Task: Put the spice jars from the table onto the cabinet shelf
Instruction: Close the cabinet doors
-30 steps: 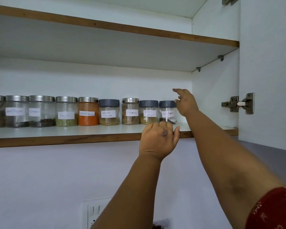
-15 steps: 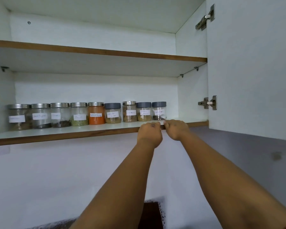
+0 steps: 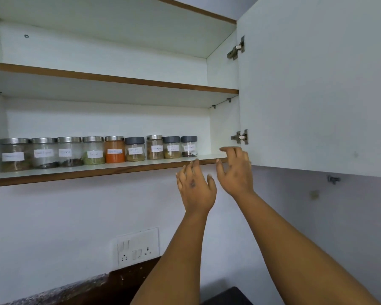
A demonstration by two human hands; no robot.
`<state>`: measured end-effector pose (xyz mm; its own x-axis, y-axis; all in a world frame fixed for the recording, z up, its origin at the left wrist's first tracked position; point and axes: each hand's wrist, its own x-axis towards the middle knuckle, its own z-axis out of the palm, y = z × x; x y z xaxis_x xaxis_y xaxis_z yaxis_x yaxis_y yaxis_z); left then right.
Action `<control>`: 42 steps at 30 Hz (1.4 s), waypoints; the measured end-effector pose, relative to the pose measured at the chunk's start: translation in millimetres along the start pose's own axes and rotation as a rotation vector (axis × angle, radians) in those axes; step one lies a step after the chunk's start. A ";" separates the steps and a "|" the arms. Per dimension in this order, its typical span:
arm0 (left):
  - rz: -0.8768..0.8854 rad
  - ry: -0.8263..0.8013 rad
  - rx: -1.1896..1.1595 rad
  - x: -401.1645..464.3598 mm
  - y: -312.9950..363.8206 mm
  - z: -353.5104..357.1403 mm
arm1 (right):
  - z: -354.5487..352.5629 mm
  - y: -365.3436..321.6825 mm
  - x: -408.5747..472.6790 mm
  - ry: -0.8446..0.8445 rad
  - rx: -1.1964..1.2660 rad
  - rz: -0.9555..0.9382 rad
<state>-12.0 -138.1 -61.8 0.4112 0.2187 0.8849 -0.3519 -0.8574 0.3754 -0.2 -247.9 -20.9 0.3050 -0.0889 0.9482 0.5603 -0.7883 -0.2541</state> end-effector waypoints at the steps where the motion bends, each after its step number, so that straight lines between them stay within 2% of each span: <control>1: 0.019 -0.015 -0.038 -2.5 15.3 1.2 | -18.2 5.8 4.1 0.053 -0.019 -0.008; 7: 0.102 -0.111 -0.363 -14.8 136.1 21.9 | -132.7 46.3 38.0 0.318 -0.165 -0.012; 10: 0.137 -0.207 -0.491 -30.1 207.0 35.3 | -192.2 75.2 49.1 0.379 -0.276 0.020; 13: 0.152 -0.300 -0.609 -44.1 263.6 43.3 | -237.4 104.8 52.2 0.402 -0.342 0.154; 16: 0.132 -0.310 -0.686 -50.0 303.8 50.5 | -261.3 135.7 51.2 0.296 -0.298 0.331; 20: 0.053 -0.303 -0.755 -54.7 332.3 63.4 | -272.7 157.9 48.1 -0.017 0.162 0.590; 26: 0.086 -0.296 -0.701 -61.4 321.8 68.3 | -275.0 141.9 34.0 -0.023 0.089 0.497; 31: 0.160 -0.196 -0.749 -41.9 284.5 37.7 | -266.6 101.0 26.9 0.014 0.132 0.400; 34: 0.187 -0.065 -0.747 -31.0 262.0 10.4 | -257.6 64.4 24.9 0.022 0.152 0.336; 38: 0.082 0.230 -0.626 -13.2 220.6 -28.5 | -225.0 13.8 27.5 -0.028 0.199 0.187; 42: 0.060 0.275 -0.533 5.6 160.4 -60.7 | -171.6 -35.1 32.8 -0.001 0.336 0.077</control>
<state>-117.2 -246.2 20.1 0.1699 0.3508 0.9209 -0.7703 -0.5356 0.3461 -142.0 -327.6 51.8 0.3563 -0.1396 0.9239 0.7583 -0.5345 -0.3732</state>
